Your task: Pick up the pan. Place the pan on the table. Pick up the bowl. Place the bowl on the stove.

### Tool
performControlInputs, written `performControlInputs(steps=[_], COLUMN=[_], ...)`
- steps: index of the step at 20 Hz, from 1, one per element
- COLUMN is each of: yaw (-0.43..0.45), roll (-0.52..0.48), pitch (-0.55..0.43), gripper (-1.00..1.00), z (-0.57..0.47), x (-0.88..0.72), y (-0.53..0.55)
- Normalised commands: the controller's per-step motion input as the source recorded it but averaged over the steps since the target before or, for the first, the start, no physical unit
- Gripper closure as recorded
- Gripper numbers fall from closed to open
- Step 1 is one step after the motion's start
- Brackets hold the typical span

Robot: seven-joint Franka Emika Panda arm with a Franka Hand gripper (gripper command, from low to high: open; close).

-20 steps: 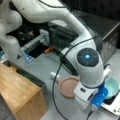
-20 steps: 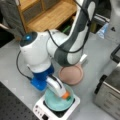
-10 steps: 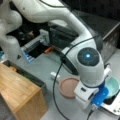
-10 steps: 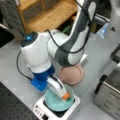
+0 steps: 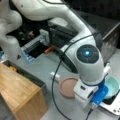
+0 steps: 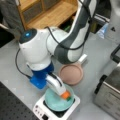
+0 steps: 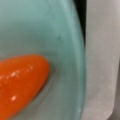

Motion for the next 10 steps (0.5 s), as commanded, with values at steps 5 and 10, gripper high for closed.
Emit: performControlInputs(steps=[5, 10], yaw=[0.027, 0.043], roll=[-0.171, -0.226], pitch=[0.016, 0.035], gripper=[-1.0, -1.0], z=[0.15, 0.14], x=[-0.23, -0.35], y=[0.12, 0.21])
